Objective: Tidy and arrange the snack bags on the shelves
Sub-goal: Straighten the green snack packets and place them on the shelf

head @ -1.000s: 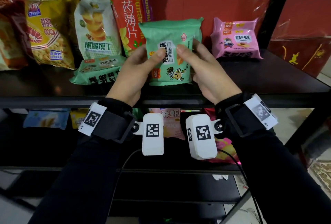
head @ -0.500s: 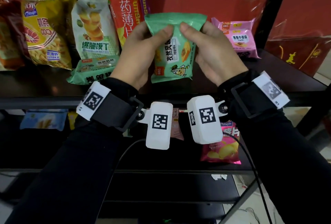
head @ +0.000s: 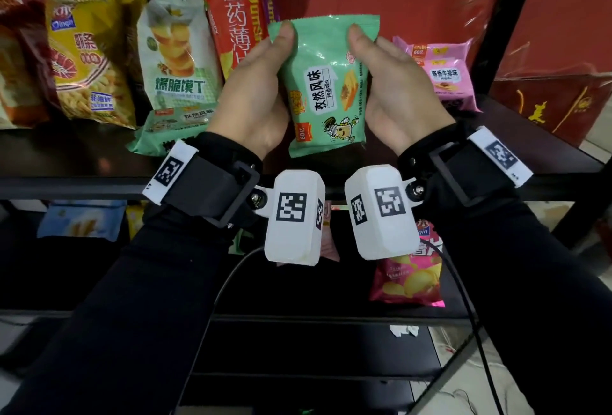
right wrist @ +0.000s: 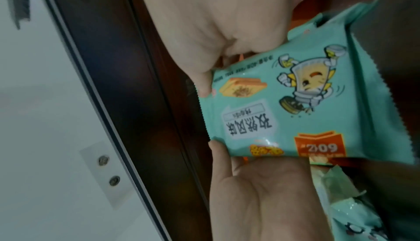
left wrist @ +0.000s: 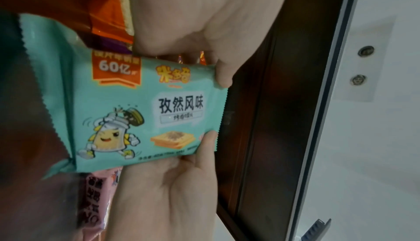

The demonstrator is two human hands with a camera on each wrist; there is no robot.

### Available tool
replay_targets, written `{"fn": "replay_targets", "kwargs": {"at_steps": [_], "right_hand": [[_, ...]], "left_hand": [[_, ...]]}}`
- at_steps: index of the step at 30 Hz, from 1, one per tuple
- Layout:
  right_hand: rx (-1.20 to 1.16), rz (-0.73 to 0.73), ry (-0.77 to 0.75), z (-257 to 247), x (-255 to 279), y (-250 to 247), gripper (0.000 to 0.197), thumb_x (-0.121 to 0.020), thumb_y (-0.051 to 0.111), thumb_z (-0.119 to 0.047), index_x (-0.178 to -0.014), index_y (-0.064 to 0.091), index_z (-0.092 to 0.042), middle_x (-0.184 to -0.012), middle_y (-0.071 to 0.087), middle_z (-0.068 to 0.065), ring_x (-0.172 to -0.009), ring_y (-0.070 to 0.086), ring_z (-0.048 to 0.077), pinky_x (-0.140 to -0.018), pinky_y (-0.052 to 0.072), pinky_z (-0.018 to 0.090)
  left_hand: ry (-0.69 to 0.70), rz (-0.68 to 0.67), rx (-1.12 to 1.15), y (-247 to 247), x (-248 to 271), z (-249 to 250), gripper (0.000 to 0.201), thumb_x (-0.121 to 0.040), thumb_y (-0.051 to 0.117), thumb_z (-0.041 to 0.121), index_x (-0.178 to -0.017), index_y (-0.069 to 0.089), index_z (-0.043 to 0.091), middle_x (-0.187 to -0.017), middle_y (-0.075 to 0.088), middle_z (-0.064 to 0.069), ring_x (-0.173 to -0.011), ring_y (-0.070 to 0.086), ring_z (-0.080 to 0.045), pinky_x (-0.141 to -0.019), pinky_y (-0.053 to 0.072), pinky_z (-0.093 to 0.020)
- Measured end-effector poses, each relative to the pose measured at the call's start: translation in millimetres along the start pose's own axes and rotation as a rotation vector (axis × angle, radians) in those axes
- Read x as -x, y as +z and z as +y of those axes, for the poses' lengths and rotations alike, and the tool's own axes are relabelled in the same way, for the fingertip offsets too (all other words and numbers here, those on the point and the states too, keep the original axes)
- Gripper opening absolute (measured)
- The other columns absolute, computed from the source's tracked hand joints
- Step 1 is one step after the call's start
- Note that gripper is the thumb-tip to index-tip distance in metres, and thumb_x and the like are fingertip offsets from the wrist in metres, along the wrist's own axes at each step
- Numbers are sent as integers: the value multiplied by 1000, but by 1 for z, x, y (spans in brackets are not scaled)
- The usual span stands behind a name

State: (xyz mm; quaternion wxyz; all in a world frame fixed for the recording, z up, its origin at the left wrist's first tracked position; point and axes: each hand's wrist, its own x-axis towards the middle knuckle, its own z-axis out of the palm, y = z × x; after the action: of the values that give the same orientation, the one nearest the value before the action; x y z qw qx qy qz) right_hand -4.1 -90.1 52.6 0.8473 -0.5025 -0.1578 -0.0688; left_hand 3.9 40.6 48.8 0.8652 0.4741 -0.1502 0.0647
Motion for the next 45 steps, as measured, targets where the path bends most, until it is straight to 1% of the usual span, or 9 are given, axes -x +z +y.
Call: {"fn": "replay_targets", "kwargs": {"at_steps": [5, 8, 10, 17, 21, 28, 32, 38, 45], "right_hand": [[-12, -16, -82, 1, 2, 0, 12, -100, 46, -9, -100, 57, -4, -97, 66, 13, -85, 66, 22, -81, 56, 36], [38, -24, -215, -2, 3, -4, 12, -100, 44, -7, -100, 56, -4, -105, 61, 18, -98, 61, 29, -92, 51, 42], [120, -92, -285, -4, 2, -9, 11, -99, 46, -8, -99, 57, -6, -108, 59, 20, -102, 58, 30, -97, 48, 47], [509, -161, -456, -2, 9, -19, 15, -91, 55, -16, -89, 64, -28, -139, 44, 13, -134, 38, 14, -110, 38, 35], [602, -156, -529, -8, 11, -21, 16, -91, 57, -14, -91, 64, -28, -143, 41, 17, -127, 37, 0, -109, 37, 31], [445, -216, -195, -10, 17, -27, 27, -83, 62, -39, -109, 63, -33, -140, 49, 2, -136, 39, 13, -114, 31, 39], [305, -81, 110, 0, 8, -31, 67, -91, 62, -15, -148, 27, -10, -139, 52, 10, -120, 57, 19, -99, 50, 38], [408, -19, 136, 9, 10, -32, 69, -85, 65, 1, -145, 31, 1, -142, 48, 16, -128, 51, 22, -105, 45, 37], [452, -70, 149, 2, 10, -28, 27, -88, 66, -21, -115, 63, -17, -107, 72, -4, -91, 68, 2, -69, 52, 16]], "left_hand": [[-56, 1, -82, 0, 4, 5, 17, -99, 50, 22, -108, 64, 16, -114, 69, -8, -109, 64, -27, -97, 50, -43], [-169, 146, -319, 0, 10, 10, 22, -96, 51, 43, -89, 63, 26, -86, 60, 5, -79, 53, -12, -73, 44, -28], [-342, 153, -223, -2, 10, 12, 40, -92, 47, 58, -97, 60, 21, -98, 54, 1, -82, 48, -12, -63, 46, -23], [-630, 58, 23, -5, 15, 20, 76, -75, 66, 44, -140, 40, 14, -145, 41, -14, -131, 37, -41, -73, 47, -62], [-737, -93, 76, -4, 20, 16, 86, -71, 65, 43, -142, 35, 5, -137, 46, -26, -121, 50, -47, -72, 55, -60], [-425, -75, 57, -5, 14, 15, 44, -84, 51, -2, -128, 52, -1, -109, 68, -17, -91, 70, -24, -74, 60, -31], [-256, -32, -185, -6, 15, 2, 63, -84, 46, -18, -143, 36, 2, -129, 60, -17, -115, 61, -28, -89, 55, -37], [-174, -76, -318, -8, 17, -4, 46, -88, 61, 1, -132, 52, 5, -115, 69, -9, -98, 69, -17, -77, 57, -27], [-104, -64, -308, -10, 13, -11, 54, -83, 61, -7, -134, 50, 9, -111, 70, -11, -97, 69, -22, -80, 57, -32]]}}
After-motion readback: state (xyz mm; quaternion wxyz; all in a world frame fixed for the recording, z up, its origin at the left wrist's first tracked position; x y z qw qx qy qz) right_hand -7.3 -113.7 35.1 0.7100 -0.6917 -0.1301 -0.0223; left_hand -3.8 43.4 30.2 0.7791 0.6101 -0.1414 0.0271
